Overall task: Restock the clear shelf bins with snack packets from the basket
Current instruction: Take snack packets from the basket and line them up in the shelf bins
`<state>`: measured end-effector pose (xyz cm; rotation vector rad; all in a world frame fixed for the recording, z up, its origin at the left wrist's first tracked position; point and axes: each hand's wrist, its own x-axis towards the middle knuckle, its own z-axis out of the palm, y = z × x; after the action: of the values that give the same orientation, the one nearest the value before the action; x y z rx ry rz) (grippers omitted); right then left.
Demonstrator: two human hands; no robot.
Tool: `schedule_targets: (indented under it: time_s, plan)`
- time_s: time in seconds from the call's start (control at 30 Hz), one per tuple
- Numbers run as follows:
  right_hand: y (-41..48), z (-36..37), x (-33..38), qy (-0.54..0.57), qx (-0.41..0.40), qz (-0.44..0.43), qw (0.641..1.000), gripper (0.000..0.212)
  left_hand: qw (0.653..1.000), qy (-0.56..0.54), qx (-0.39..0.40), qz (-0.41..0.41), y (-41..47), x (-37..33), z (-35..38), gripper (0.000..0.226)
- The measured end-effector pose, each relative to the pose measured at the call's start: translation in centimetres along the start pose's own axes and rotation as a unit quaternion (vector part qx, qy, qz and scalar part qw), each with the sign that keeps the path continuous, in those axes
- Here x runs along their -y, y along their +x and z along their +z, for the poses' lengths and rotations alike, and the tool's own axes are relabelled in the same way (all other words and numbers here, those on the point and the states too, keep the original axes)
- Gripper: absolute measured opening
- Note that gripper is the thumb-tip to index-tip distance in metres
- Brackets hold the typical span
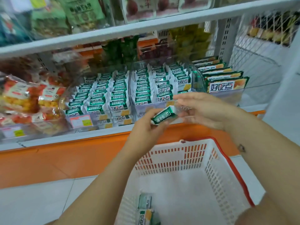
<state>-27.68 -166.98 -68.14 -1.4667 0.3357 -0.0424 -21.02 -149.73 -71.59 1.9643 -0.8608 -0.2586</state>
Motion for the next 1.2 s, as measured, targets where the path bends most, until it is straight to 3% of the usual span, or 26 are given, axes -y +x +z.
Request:
schedule_targets:
  time_s: [0.13, 0.2, 0.43, 0.6, 0.87, 1.0, 1.2]
  plan:
    - [-0.6, -0.8, 0.9, -0.219, 0.006, -0.089, 0.972, 0.033, 1.000, 0.004, 0.028, -0.004, 1.4, -0.9, -0.3, 0.022]
    - [-0.1, -1.3, 0.6, -0.270, -0.029, -0.115, 0.956, 0.028, 0.999, 0.030, 0.030, 0.001, 2.4, -1.1, 0.1, 0.030]
    - [1.5, -5.0, 0.4, -0.257, -0.146, -0.156, 0.942, 0.037, 0.988, 0.121, -0.044, 0.080, 7.3, -3.6, 1.5, 0.016]
    - [2.6, -8.1, -0.2, -0.263, -0.247, -0.131, 0.923, 0.061, 0.981, 0.130, -0.116, 0.089, 13.3, -5.0, 2.8, 0.013]
    - [3.8, -9.3, -2.5, -0.291, -0.215, -0.087, 0.928, 0.057, 0.973, 0.225, -0.056, 0.024, 20.2, -4.1, 3.9, 0.011]
    - [4.3, -9.3, -2.7, -0.289, -0.216, -0.095, 0.928, 0.049, 0.974, 0.216, -0.064, 0.035, 21.0, -3.9, 2.6, 0.012]
    - [4.5, -9.2, -2.9, -0.293, -0.213, -0.096, 0.927, 0.053, 0.948, 0.312, 0.002, 0.063, 20.4, -4.1, 2.1, 0.015]
